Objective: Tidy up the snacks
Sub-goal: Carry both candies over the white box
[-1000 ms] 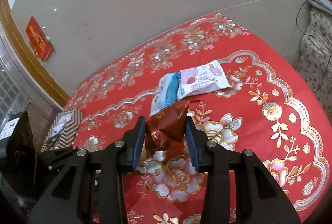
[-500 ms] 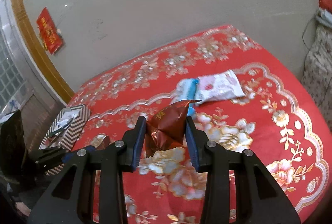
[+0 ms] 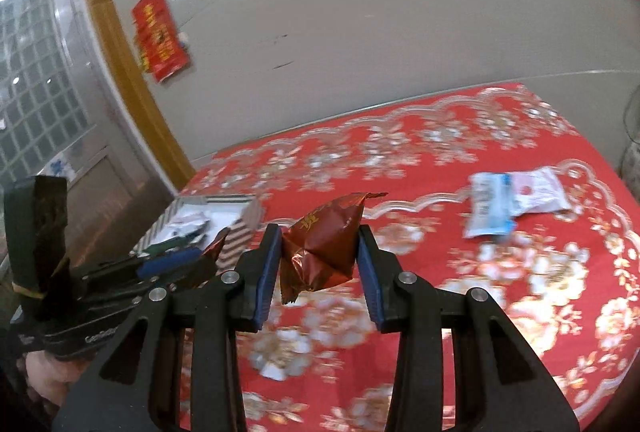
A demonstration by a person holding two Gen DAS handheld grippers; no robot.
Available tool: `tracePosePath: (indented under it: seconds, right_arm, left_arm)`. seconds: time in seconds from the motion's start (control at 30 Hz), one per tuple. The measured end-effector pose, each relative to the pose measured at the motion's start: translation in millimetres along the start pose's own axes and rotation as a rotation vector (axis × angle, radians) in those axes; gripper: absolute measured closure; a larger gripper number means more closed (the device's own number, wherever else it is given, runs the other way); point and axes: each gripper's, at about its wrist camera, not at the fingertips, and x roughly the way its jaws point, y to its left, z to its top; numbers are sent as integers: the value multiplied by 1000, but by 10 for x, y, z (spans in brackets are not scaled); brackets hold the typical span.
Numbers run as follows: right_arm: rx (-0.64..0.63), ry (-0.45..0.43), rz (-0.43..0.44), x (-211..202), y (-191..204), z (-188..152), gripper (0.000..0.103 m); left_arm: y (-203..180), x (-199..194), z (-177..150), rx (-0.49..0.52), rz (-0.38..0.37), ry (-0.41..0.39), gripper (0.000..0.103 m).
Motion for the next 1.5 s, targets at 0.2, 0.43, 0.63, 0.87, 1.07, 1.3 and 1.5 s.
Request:
tracePosePath:
  seconds: [0.2, 0.43, 0.63, 0.87, 1.07, 1.3, 1.5]
  right_arm:
    - [-38, 10, 49, 207, 478, -20, 66]
    - [-77, 11, 94, 388, 957, -52, 66]
    - [-97, -4, 119, 484, 1245, -86, 66]
    - [-101, 2, 153, 611, 1502, -162, 66]
    - [-139, -8, 146, 641, 1620, -221, 66]
    - [-196, 42, 154, 738, 1693, -323, 66]
    - [-240, 81, 189, 712, 1825, -437, 66]
  left_arm:
    - [420, -136, -24, -60, 27, -20, 76]
    - [845, -208, -59, -126, 56, -28, 76]
    - [987, -228, -107, -150, 66, -28, 76]
    - [1173, -287, -126, -183, 93, -33, 76]
    - [1471, -374, -146, -239, 129, -41, 76]
    - [1662, -325, -199, -257, 188, -12, 76]
    - [1650, -303, -216, -232, 220, -2, 75]
